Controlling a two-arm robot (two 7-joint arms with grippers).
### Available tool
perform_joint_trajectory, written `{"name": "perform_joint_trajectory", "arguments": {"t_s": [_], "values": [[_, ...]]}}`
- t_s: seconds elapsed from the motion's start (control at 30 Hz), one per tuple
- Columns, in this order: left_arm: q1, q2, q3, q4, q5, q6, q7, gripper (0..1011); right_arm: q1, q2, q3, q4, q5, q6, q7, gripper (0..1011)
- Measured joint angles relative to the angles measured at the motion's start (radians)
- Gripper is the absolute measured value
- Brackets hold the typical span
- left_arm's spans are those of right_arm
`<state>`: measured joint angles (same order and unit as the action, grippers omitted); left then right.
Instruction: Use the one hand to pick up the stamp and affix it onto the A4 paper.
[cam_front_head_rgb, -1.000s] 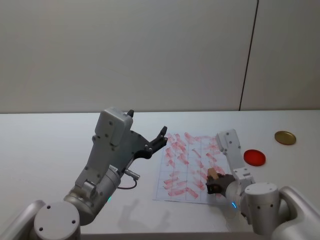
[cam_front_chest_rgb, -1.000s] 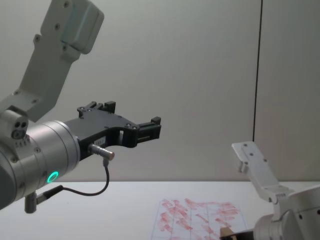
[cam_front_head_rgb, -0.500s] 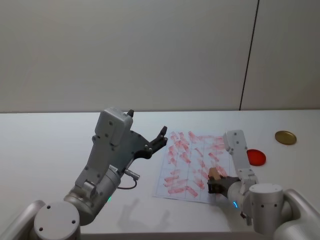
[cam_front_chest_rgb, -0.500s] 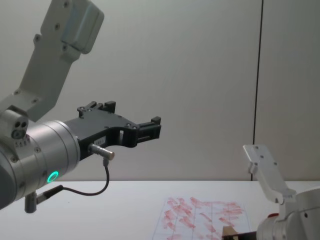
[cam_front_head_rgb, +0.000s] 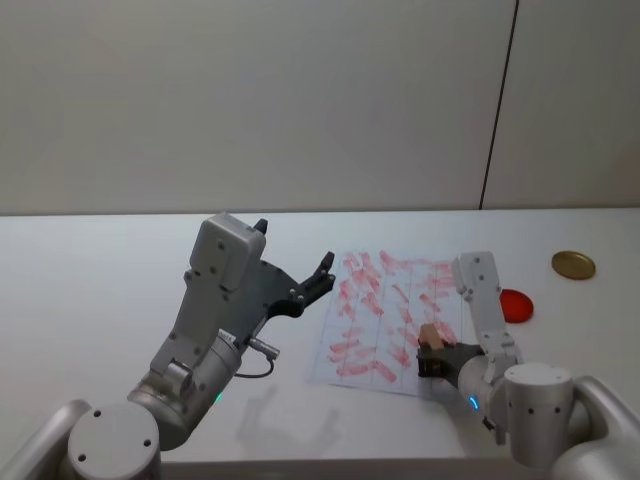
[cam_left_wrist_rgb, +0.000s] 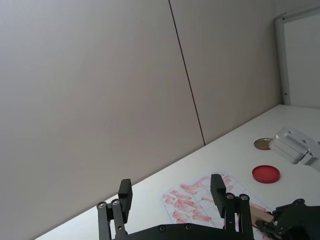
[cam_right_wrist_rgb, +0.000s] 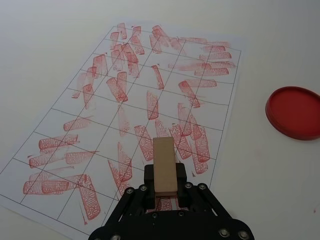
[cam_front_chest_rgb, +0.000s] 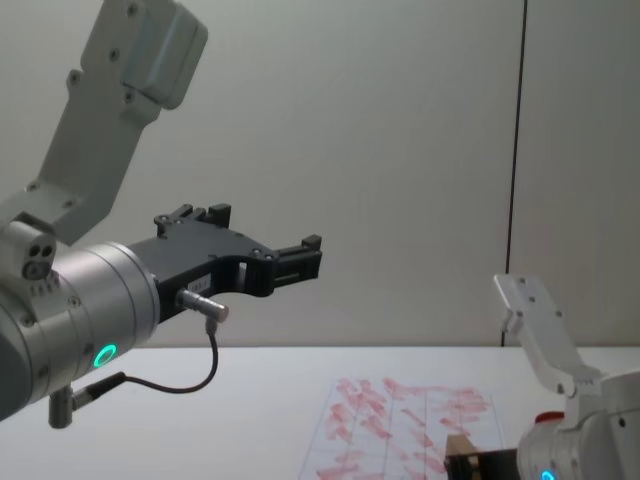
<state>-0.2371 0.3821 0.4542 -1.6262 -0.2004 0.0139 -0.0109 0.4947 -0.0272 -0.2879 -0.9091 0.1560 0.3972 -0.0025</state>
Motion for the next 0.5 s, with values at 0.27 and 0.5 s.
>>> {"name": "perform_joint_trajectory", "arguments": {"t_s": [0.27,0.5], "values": [[0.0,0.0,0.0,0.0,0.0,0.0,0.0,993,-0.026,0.011,0.0,-0.132,-0.014,0.007,0.003,217],[0.0,0.0,0.0,0.0,0.0,0.0,0.0,993,-0.042,0.02,0.003,-0.282,-0.022,0.045,0.001,217]]}}
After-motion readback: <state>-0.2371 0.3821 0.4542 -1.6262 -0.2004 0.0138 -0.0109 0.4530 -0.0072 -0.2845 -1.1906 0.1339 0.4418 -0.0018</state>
